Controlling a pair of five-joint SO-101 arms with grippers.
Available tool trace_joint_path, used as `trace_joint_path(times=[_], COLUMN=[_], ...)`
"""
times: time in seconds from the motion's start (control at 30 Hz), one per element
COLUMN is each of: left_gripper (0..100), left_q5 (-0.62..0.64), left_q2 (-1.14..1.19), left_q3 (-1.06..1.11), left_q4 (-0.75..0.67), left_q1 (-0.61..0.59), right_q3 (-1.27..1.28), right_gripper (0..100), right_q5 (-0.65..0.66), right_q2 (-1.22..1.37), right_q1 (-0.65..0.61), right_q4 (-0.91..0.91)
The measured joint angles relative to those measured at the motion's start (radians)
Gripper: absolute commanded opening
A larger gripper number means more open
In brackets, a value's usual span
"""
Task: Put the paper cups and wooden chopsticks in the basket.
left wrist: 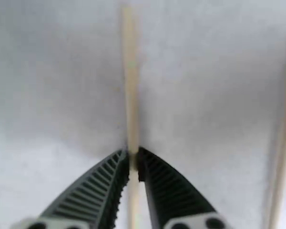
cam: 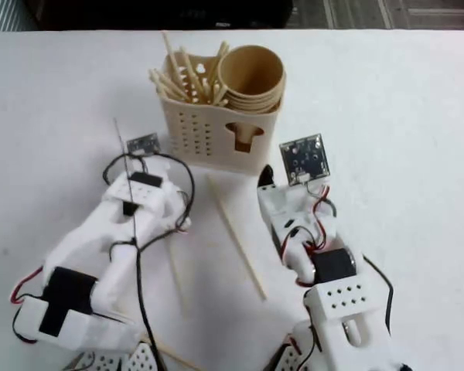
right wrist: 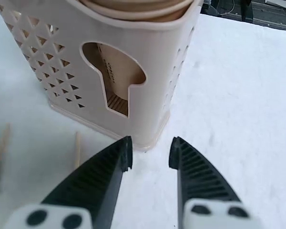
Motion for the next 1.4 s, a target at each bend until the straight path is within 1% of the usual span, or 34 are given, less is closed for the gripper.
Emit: trace_joint_path(times=[0.13, 0.2, 0.27, 0.37, 0.43, 0.5, 0.57, 0.73, 0.83, 0.93, 1.07, 1.2, 1.4], left_gripper=[2, 2, 2, 2, 2, 2, 2, 2, 2, 2, 2, 2, 2], left_q5=[0.0, 0.0, -0.015, -0.054, -0.064, -0.074, -0.087, -0.107, -0.107, -0.107, -0.107, -0.107, -0.107], left_q2=[0.0, 0.005, 0.008, -0.04, -0.11, -0.201, -0.308, -0.565, -0.686, -0.758, -0.792, -0.799, -0.801], left_q3=[0.0, -0.014, -0.041, -0.103, -0.144, -0.173, -0.181, -0.183, -0.183, -0.183, -0.176, -0.14, -0.138], left_q4=[0.0, 0.023, 0.087, 0.229, 0.315, 0.384, 0.419, 0.482, 0.505, 0.511, 0.511, 0.511, 0.511], left_q1=[0.0, 0.0, -0.002, -0.003, -0.003, -0.003, -0.003, -0.014, -0.046, -0.089, -0.13, -0.132, -0.133], right_q3=[0.0, 0.0, 0.0, 0.0, 0.0, 0.0, 0.0, -0.02, -0.048, -0.052, -0.055, -0.114, -0.27], right_gripper=[14.1, 14.1, 14.1, 14.1, 14.2, 14.3, 14.4, 14.4, 14.4, 14.4, 14.4, 14.4, 14.2], right_q5=[0.0, 0.0, 0.0, 0.0, 0.0, -0.002, -0.002, -0.002, -0.002, -0.002, -0.002, -0.002, -0.002], right_q2=[0.0, 0.0, 0.0, 0.0, 0.0, 0.0, 0.0, 0.0, 0.0, 0.0, 0.021, 0.158, 0.457], right_q1=[0.0, 0.0, 0.0, -0.002, -0.015, -0.06, -0.095, -0.135, -0.193, -0.247, -0.267, -0.284, -0.288], right_q4=[0.0, 0.0, 0.0, 0.0, 0.0, 0.021, 0.051, 0.147, 0.221, 0.256, 0.261, 0.264, 0.333])
